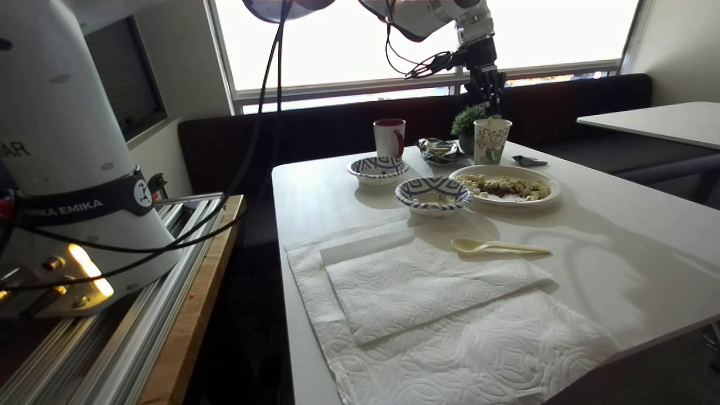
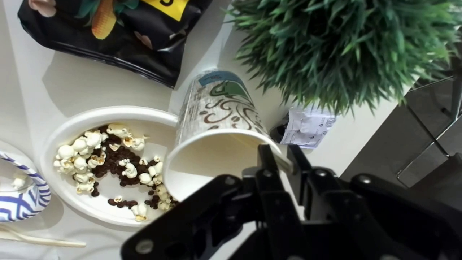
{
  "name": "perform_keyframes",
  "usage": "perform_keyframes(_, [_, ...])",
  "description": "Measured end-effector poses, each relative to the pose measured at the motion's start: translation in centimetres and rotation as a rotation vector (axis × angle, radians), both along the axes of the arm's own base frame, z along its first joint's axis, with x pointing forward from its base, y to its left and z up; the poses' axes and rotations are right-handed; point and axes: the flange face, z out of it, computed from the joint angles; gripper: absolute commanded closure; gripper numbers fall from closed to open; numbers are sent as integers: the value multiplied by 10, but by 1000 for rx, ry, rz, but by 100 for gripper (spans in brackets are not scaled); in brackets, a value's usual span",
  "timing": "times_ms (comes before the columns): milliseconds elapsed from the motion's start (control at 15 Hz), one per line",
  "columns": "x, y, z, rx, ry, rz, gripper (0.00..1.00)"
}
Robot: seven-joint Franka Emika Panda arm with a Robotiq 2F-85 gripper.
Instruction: Place the fork next to the spoon
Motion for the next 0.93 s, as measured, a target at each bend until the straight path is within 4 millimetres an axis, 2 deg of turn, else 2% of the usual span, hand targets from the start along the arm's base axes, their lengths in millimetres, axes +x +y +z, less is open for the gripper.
perform_keyframes(67, [0, 0, 1, 1, -1, 0, 95])
perform_keyframes(133, [0, 0, 1, 1, -2, 0, 100])
perform_keyframes(200, [0, 0, 2, 2, -4, 1, 98])
perform_keyframes(933, [2, -3, 4, 2, -5, -1, 99])
